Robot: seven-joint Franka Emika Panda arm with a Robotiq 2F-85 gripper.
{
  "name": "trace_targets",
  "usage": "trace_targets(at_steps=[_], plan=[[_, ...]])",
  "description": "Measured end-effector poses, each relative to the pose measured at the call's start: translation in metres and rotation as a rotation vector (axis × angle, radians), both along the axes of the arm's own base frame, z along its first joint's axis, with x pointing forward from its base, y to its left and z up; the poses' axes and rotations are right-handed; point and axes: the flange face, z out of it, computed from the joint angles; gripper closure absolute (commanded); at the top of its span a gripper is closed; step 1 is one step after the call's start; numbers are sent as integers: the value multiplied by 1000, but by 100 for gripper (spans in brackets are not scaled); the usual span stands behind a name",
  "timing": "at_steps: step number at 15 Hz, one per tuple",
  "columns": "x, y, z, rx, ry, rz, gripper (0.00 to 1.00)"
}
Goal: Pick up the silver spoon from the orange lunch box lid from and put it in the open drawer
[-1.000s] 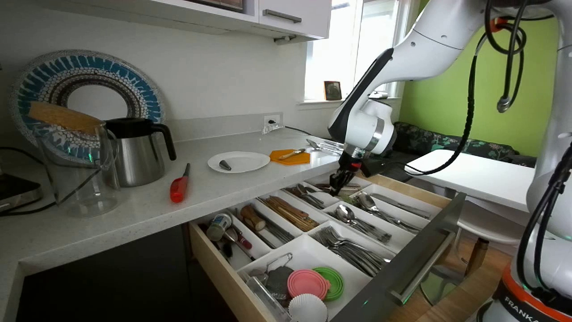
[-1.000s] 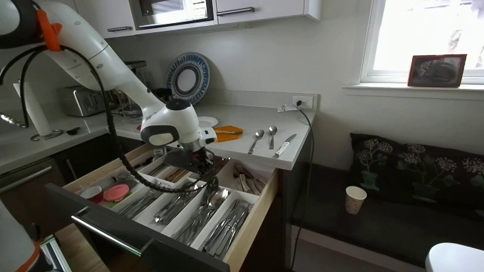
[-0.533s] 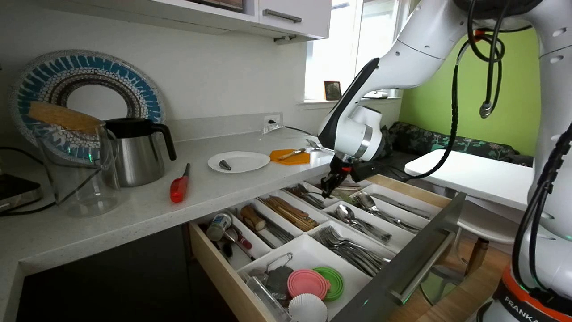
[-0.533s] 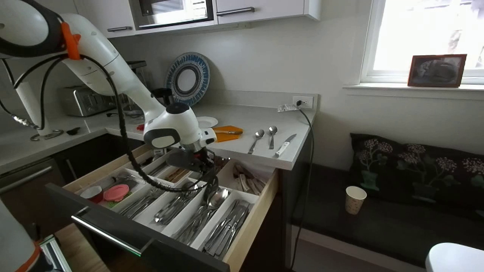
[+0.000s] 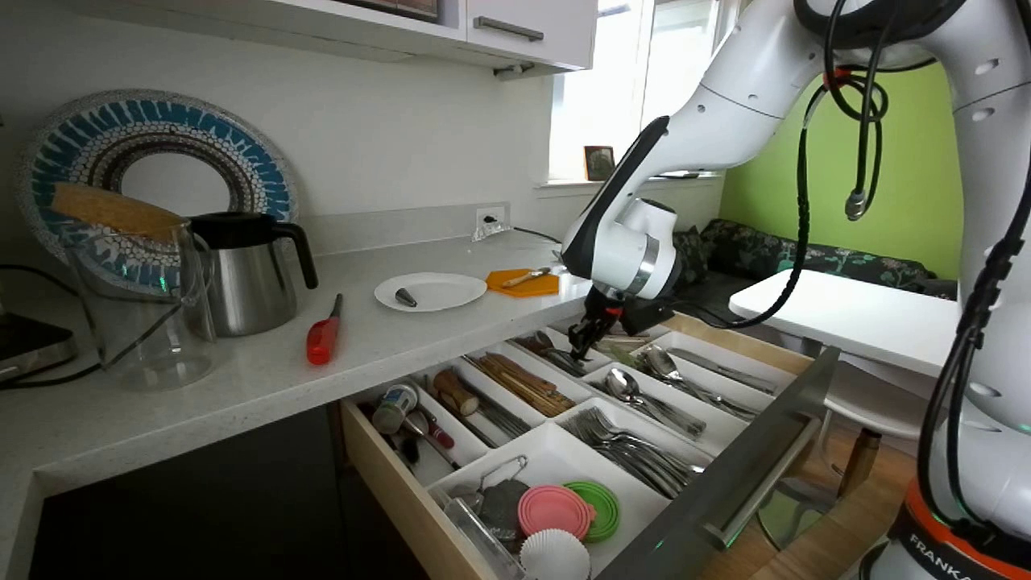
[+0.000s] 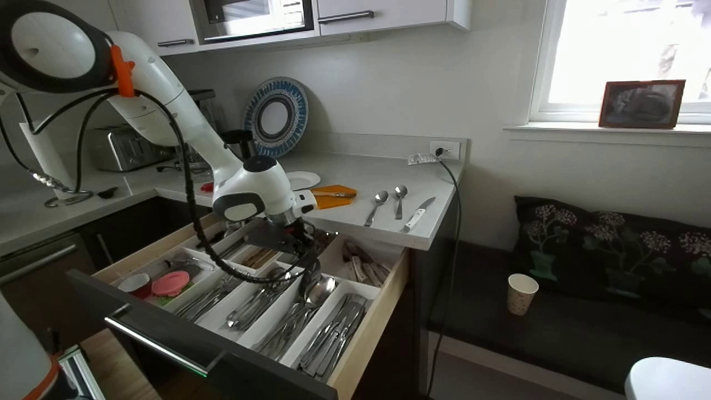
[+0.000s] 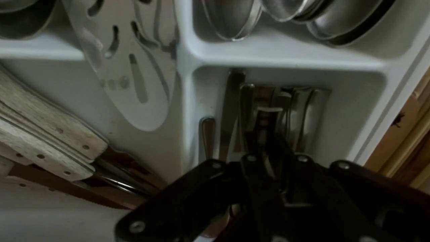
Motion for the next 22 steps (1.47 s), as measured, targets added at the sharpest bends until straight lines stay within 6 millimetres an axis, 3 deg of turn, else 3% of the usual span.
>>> trace_targets(at_steps=[1, 3, 5, 7, 12, 13, 17, 22], plan=[[0, 0, -2, -5, -3, -1, 85], [0, -1, -7, -17, -6, -6, 71], [-1, -3, -12, -26, -3, -10, 48], [-2, -3, -16, -28, 3, -11, 35], [2, -3, -12, -30, -6, -10, 16], [2, 0, -10, -29, -10, -7, 16], [6, -6, 11, -39, -23, -23, 0], [0, -15, 41, -56, 94, -20, 0]])
